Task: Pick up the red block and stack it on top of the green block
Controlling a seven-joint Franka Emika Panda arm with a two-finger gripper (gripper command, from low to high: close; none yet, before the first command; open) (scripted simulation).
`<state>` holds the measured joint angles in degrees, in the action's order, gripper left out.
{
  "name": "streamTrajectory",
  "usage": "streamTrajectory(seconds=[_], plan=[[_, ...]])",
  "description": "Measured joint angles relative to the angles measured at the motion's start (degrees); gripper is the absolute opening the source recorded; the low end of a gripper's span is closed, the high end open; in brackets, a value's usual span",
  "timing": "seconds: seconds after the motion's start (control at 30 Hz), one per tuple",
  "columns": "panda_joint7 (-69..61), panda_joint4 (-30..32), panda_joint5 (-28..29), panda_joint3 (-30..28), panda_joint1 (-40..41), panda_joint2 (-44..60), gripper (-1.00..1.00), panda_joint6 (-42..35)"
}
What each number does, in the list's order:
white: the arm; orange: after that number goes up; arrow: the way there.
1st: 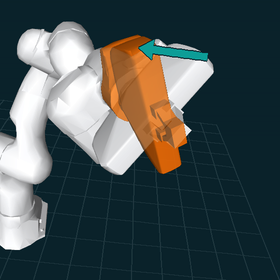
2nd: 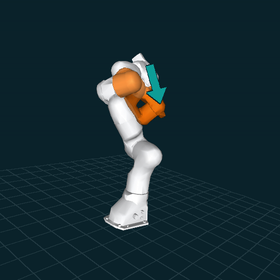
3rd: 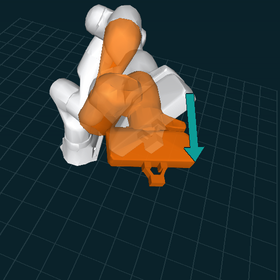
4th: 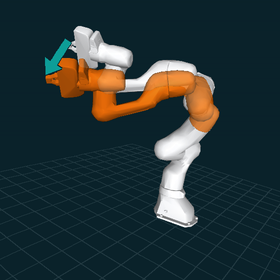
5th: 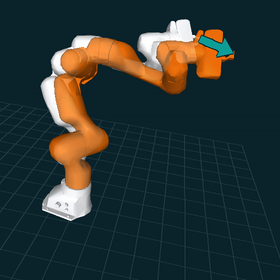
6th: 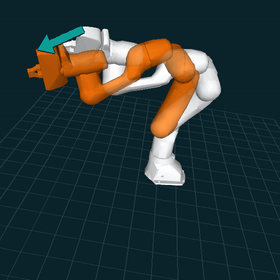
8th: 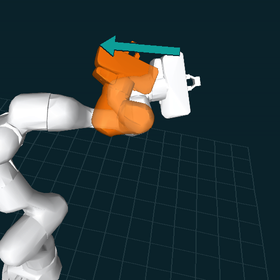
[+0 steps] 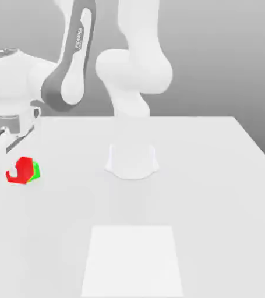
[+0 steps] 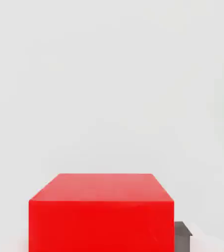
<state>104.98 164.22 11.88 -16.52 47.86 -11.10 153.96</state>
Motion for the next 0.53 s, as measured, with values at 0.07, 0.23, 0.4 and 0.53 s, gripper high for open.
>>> streamTrajectory(seconds=[0.07, 0.23, 0.4, 0.53], plan=[[2.03, 0.73, 0.53, -2.89, 4.50, -1.22, -1.00, -0.48], [4.10, 1.86, -0.62, -8.77, 10.76, -0.37, -1.00, 1.44], [-2.43, 1.70, -10.29, -10.01, 7.34, 9.13, -1.00, 10.29], [-6.36, 1.63, -15.94, -7.93, 8.04, 12.77, 1.00, 13.47]])
